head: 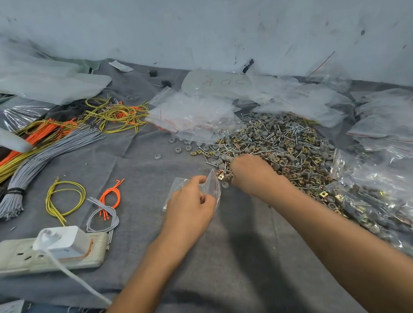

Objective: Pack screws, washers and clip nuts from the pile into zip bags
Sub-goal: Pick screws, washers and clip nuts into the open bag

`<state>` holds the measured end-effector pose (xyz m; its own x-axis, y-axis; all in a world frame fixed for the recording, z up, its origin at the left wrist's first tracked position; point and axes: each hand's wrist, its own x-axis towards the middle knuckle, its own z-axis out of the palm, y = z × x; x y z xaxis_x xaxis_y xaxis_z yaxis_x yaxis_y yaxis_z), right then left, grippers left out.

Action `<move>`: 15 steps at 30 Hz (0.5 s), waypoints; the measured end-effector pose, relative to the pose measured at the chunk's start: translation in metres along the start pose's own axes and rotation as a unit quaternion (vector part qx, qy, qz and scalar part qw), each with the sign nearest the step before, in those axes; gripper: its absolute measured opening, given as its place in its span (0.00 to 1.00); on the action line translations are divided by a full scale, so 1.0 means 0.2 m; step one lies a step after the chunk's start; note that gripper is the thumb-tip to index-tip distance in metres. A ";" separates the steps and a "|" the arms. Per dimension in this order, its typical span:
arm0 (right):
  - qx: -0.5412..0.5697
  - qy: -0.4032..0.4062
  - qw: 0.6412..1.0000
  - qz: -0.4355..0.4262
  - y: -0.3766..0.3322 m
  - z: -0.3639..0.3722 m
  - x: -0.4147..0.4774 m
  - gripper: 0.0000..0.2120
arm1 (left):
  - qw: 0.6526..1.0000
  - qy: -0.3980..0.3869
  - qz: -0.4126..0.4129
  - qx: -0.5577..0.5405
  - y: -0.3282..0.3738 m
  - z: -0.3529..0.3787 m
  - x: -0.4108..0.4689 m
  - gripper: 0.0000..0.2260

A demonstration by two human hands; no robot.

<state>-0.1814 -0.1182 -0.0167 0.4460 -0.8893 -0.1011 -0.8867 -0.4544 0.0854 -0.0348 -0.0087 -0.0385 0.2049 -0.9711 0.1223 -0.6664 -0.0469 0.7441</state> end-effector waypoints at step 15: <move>0.489 -0.016 0.870 0.059 0.18 -0.11 -0.22 0.11 | 1.000 -0.011 0.008 0.004 -0.01 0.02 0.00 0.17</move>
<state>-0.2306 -0.0975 0.0117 0.3556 -0.9175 -0.1782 -0.6128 -0.0850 -0.7857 -0.0368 -0.0096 -0.0431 0.1780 -0.9767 0.1203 -0.6759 -0.0324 0.7363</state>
